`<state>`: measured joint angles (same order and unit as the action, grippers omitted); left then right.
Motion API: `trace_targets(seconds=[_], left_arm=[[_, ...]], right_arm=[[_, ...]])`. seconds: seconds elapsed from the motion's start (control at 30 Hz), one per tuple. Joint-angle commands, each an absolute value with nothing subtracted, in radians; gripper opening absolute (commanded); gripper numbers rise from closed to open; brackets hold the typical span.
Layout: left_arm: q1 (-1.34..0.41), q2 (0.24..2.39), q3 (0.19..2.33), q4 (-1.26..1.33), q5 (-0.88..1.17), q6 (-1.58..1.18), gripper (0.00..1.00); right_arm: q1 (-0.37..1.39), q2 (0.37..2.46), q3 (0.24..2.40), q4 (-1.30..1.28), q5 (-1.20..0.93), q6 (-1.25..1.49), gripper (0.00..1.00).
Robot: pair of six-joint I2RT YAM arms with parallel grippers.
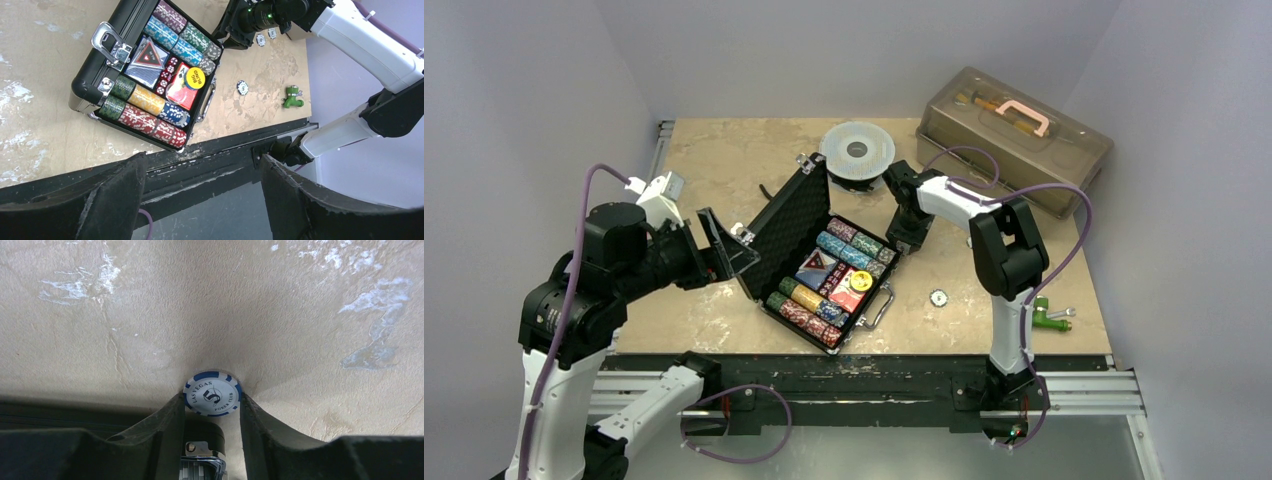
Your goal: Pack up texas hold em set
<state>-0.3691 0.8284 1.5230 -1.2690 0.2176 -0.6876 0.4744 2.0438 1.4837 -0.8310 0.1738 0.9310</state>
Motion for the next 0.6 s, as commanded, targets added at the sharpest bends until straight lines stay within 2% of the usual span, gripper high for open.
trace_targets(seconds=[0.0,0.33,0.57], left_arm=[[-0.376,0.816,1.52,-1.269,0.205,-0.684,0.8],[-0.376,0.8,1.511,-1.277,0.199,-0.695,0.8],[-0.375,0.817,1.511,-1.27,0.214,-0.692,0.8]], right_arm=[[0.477,2.105,1.457,-0.883,0.145,0.95,0.35],[0.407,2.025,1.355,-0.847,0.183,0.901,0.26],[0.376,1.943,1.256,-0.806,0.208,0.81,0.24]])
